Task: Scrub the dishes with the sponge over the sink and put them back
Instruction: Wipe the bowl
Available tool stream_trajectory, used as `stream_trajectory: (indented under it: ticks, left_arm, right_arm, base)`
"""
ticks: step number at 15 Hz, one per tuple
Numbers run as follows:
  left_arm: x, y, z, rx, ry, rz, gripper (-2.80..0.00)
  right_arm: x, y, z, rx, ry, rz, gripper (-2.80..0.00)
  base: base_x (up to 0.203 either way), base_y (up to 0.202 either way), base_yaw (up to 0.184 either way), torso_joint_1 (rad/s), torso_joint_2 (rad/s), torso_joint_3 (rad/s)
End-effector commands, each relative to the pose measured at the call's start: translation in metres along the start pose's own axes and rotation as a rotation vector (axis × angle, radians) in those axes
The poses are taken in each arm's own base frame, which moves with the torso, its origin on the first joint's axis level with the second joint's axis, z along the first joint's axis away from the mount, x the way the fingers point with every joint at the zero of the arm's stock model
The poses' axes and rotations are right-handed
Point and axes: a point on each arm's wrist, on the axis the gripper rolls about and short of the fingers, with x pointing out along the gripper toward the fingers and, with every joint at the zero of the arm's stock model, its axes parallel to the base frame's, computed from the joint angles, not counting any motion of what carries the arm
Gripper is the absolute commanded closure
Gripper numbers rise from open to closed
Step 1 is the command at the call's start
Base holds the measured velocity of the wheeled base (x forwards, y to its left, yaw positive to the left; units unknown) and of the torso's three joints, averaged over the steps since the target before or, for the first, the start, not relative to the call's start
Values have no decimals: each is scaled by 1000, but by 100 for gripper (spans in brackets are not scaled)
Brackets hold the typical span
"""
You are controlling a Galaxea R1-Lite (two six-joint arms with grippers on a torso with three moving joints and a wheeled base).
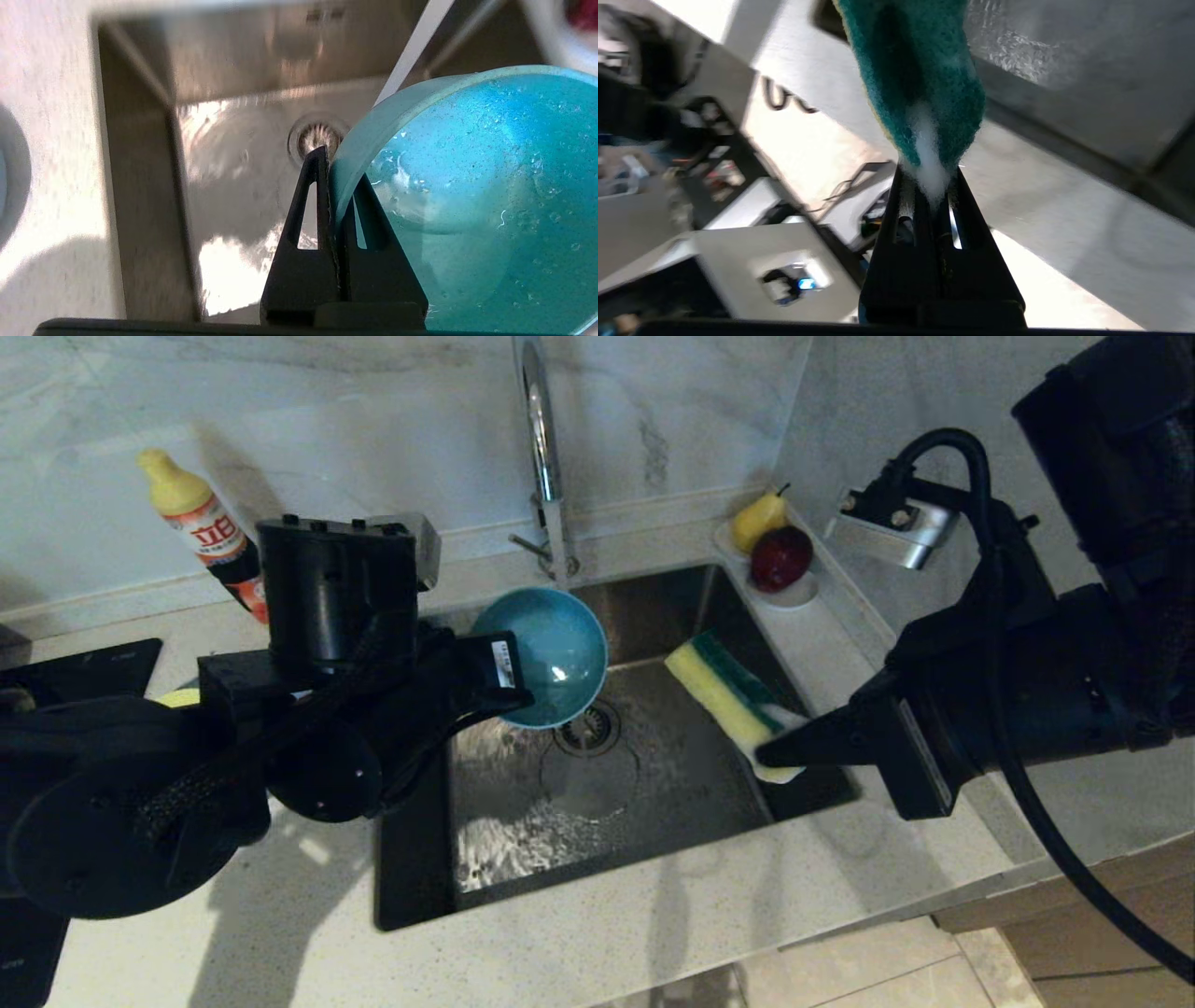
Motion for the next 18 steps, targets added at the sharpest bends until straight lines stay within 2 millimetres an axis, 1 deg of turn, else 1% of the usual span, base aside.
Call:
stream_trajectory:
  ticks: [1, 5, 7, 9, 13, 15, 18]
  left_arm:
    - [-3, -2, -3, 9, -91, -8, 0]
    - [-11, -7, -13, 64, -228, -9, 0]
    - [-11, -6, -15, 68, -251, 0, 0]
    - [-13, -6, -17, 75, -246, -1, 0]
    - [-16, -10, -28, 101, -256, -17, 0]
    - [-16, -12, -30, 108, -294, 2, 0]
    - [-18, -13, -34, 129, -315, 4, 0]
  right_arm:
    - [18, 9, 8, 24, 44, 33, 0]
    - [41, 17, 19, 100, 89, 53, 0]
    - [48, 21, 25, 139, 111, 86, 0]
    - [59, 22, 27, 193, 151, 110, 0]
    - [70, 21, 25, 212, 179, 115, 0]
    - [76, 21, 24, 241, 194, 114, 0]
    - [80, 20, 25, 258, 184, 117, 0]
  base:
    - [0, 0, 0, 0, 0, 0]
    - [0, 0, 0, 0, 0, 0]
    - [0, 0, 0, 0, 0, 0]
    - [0, 0, 0, 0, 0, 0]
    - [0, 0, 0, 0, 0, 0]
    - [0, 0, 0, 0, 0, 0]
    - [0, 0, 0, 0, 0, 0]
